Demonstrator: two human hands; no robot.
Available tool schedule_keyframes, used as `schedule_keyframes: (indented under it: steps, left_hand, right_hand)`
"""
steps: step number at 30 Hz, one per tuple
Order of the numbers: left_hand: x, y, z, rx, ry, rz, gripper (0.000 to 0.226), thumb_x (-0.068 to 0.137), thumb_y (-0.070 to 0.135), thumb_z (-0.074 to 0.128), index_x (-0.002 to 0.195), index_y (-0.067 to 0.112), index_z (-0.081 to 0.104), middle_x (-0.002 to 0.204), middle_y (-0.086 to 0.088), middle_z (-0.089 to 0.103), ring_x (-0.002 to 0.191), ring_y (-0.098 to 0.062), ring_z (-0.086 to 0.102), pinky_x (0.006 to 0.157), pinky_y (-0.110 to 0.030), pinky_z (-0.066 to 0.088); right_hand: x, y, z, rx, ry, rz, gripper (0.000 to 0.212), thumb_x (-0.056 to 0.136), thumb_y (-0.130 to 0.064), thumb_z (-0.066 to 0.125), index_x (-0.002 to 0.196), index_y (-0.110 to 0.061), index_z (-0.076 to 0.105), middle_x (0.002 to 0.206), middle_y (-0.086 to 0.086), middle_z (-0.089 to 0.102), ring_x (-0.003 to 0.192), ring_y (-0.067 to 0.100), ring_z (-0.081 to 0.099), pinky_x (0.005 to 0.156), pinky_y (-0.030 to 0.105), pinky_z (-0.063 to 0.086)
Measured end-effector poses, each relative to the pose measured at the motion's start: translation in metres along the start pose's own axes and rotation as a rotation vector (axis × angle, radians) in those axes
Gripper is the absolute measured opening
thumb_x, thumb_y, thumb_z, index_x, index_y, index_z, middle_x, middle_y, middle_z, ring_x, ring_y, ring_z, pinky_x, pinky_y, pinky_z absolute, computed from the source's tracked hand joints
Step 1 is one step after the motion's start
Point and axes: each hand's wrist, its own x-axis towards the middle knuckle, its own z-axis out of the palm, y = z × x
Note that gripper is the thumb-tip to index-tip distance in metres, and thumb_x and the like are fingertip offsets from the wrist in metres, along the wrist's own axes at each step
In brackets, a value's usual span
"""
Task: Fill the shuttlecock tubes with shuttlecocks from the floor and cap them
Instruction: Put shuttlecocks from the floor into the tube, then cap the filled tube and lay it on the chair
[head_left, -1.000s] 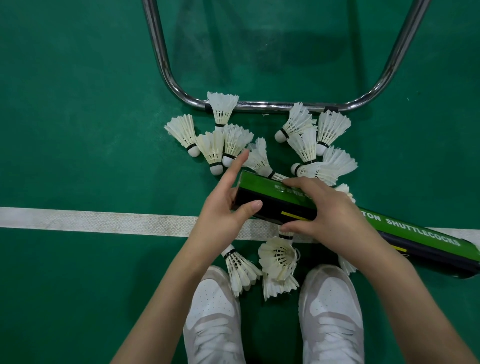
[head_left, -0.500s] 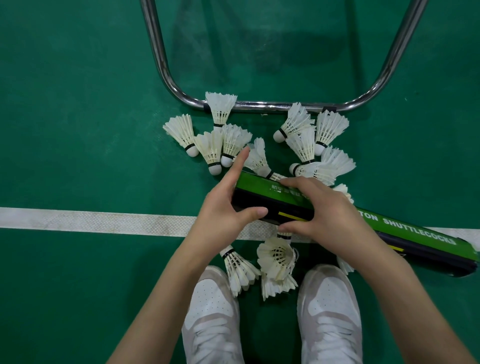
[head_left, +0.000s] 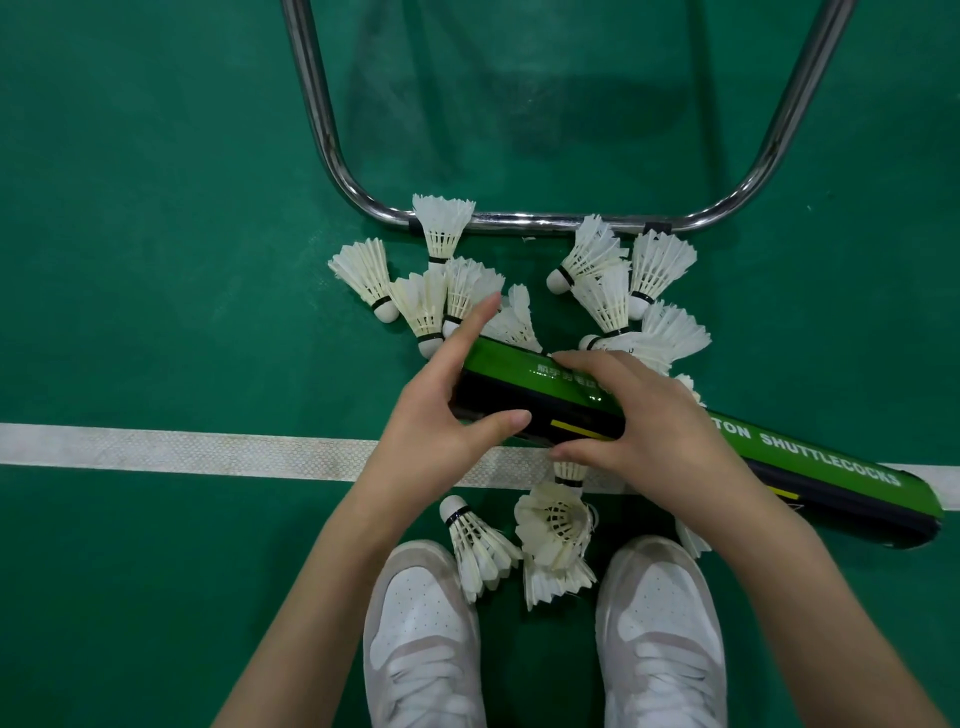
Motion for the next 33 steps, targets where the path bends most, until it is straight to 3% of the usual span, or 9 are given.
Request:
schedule_keyframes:
  steps: [3, 6, 9, 15, 19, 23, 27, 29, 33]
  left_hand:
    - [-0.001, -0.002, 0.001, 0.013, 0.096, 0.010, 0.077, 0.076, 0.010, 0.077, 0.134, 0.045, 0.040, 0.127, 0.013, 0.056, 0.111, 0.000, 0.056, 0.088, -0.011, 0.045]
    - [-0.002, -0.003, 0.003, 0.006, 0.200, 0.013, 0.083, 0.070, 0.024, 0.081, 0.134, 0.050, 0.036, 0.127, 0.007, 0.053, 0.121, -0.005, 0.049, 0.101, -0.020, 0.040]
    - [0.000, 0.000, 0.004, -0.028, 0.289, 0.019, 0.094, 0.062, 0.036, 0.082, 0.137, 0.051, 0.026, 0.139, 0.008, 0.040, 0.130, 0.002, 0.038, 0.108, -0.023, 0.034]
    - [0.007, 0.026, 0.009, -0.431, 0.338, 0.030, 0.097, 0.063, 0.015, 0.081, 0.137, 0.041, 0.024, 0.122, -0.009, 0.062, 0.107, -0.011, 0.064, 0.085, -0.022, 0.052]
    - [0.016, 0.049, 0.010, -0.556, 0.370, 0.100, 0.090, 0.059, 0.015, 0.083, 0.133, 0.038, 0.035, 0.117, 0.001, 0.067, 0.109, -0.015, 0.064, 0.089, -0.031, 0.052]
    - [0.024, 0.086, 0.006, -0.510, 0.365, 0.139, 0.074, 0.053, 0.023, 0.083, 0.120, 0.018, 0.052, 0.100, 0.006, 0.072, 0.102, -0.014, 0.067, 0.081, -0.026, 0.054]
    - [0.028, 0.132, 0.001, -0.387, 0.368, 0.227, 0.060, 0.051, 0.032, 0.088, 0.102, 0.024, 0.058, 0.088, 0.016, 0.072, 0.092, -0.004, 0.068, 0.075, -0.019, 0.054]
    - [0.027, 0.158, -0.001, -0.335, 0.357, 0.291, 0.056, 0.050, 0.035, 0.076, 0.101, 0.026, 0.058, 0.086, 0.019, 0.071, 0.088, 0.001, 0.067, 0.073, -0.014, 0.051]
    - [0.019, 0.205, -0.005, -0.263, 0.355, 0.363, 0.056, 0.052, 0.036, 0.075, 0.106, 0.028, 0.059, 0.091, 0.019, 0.069, 0.089, 0.005, 0.064, 0.074, -0.009, 0.049]
  right_hand:
    - [0.001, -0.002, -0.003, 0.003, 0.039, -0.020, 0.073, 0.067, -0.047, 0.073, 0.131, -0.036, 0.039, 0.126, -0.011, 0.048, 0.116, 0.012, 0.044, 0.099, 0.038, 0.034]
    - [0.002, -0.006, -0.007, 0.000, 0.058, -0.037, 0.072, 0.068, -0.045, 0.073, 0.131, -0.037, 0.039, 0.127, -0.012, 0.046, 0.116, 0.011, 0.043, 0.099, 0.036, 0.034]
    - [0.005, -0.010, -0.012, 0.006, 0.121, -0.071, 0.071, 0.068, -0.043, 0.073, 0.131, -0.034, 0.041, 0.126, -0.008, 0.048, 0.115, 0.013, 0.046, 0.098, 0.041, 0.037]
    - [0.015, -0.026, -0.032, 0.049, 0.266, -0.201, 0.071, 0.066, -0.037, 0.077, 0.129, -0.024, 0.045, 0.124, -0.002, 0.051, 0.112, 0.018, 0.049, 0.095, 0.046, 0.041]
    - [0.014, -0.040, -0.053, 0.114, 0.343, -0.274, 0.071, 0.066, -0.035, 0.078, 0.127, -0.027, 0.043, 0.118, -0.011, 0.048, 0.107, 0.007, 0.046, 0.093, 0.033, 0.042]
    - [0.010, -0.052, -0.079, 0.178, 0.378, -0.309, 0.071, 0.066, -0.036, 0.078, 0.124, -0.034, 0.038, 0.115, -0.017, 0.044, 0.102, -0.002, 0.046, 0.087, 0.022, 0.041]
    - [0.003, -0.069, -0.112, 0.218, 0.389, -0.290, 0.074, 0.063, -0.040, 0.078, 0.122, -0.041, 0.033, 0.118, -0.014, 0.049, 0.105, 0.003, 0.052, 0.088, 0.034, 0.048]
    - [-0.003, -0.079, -0.129, 0.213, 0.408, -0.291, 0.075, 0.062, -0.045, 0.076, 0.120, -0.044, 0.028, 0.118, -0.012, 0.050, 0.103, 0.008, 0.055, 0.086, 0.038, 0.049]
    - [-0.017, -0.098, -0.161, 0.187, 0.456, -0.347, 0.070, 0.066, -0.047, 0.071, 0.119, -0.041, 0.026, 0.116, -0.009, 0.052, 0.097, 0.011, 0.058, 0.080, 0.040, 0.051]
